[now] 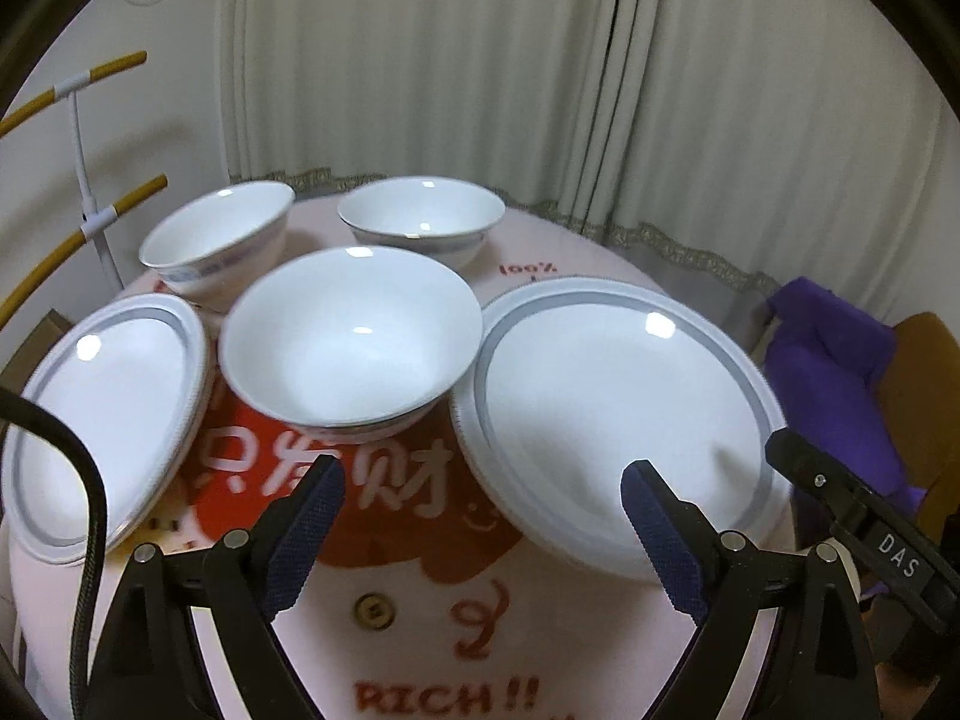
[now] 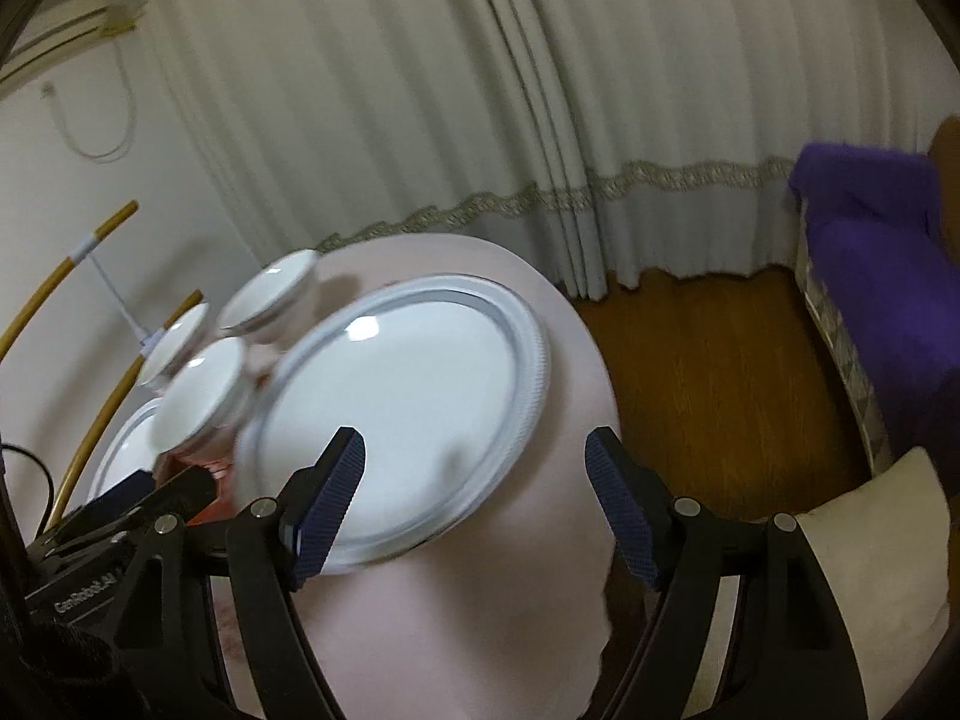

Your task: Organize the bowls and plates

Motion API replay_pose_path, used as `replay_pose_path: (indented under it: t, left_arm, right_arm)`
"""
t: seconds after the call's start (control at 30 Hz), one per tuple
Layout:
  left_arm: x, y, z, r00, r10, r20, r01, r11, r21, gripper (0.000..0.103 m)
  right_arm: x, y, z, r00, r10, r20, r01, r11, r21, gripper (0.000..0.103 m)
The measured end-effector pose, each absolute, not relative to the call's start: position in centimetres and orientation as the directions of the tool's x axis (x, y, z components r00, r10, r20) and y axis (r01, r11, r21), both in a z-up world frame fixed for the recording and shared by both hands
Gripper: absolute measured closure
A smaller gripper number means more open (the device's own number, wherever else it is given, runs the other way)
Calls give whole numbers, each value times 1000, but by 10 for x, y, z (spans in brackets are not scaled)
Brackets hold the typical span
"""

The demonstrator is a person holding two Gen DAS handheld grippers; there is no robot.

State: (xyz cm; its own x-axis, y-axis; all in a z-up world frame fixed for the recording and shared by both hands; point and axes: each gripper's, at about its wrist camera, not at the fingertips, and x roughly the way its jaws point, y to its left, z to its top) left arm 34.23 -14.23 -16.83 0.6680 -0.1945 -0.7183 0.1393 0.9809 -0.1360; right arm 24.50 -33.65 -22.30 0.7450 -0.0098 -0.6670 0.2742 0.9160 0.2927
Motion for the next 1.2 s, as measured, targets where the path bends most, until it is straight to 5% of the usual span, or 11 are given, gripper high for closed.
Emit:
replay_pose_path:
  t: [0.2,0.47,0.73,0.97,1.2]
  left_arm:
    - [374,-153,-194,618,-210,-757,133,978,-162,21]
    - [396,-155,-210,590,-215,-778,138,977,-165,51]
    - [402,-159,-216,598,-233,-767,169,972,-164,52]
    - [405,-151,-219,602,-255,-757,165,967,-194,73]
    - [396,-147,-212,589,-287,-756,194,958,-212,79]
  right_arm:
    - [270,-353,-232,741,30,-671,250,915,318,33]
    - [293,-352,-241,724,86,-684,206,920,333,61]
    - [298,-363,-251,718,96,-690,215,912,350,84]
    - [295,-367,-251,734,113,-669,213,898,385,87]
    - [281,-358,-247,738,67,-671,217,919,330,87]
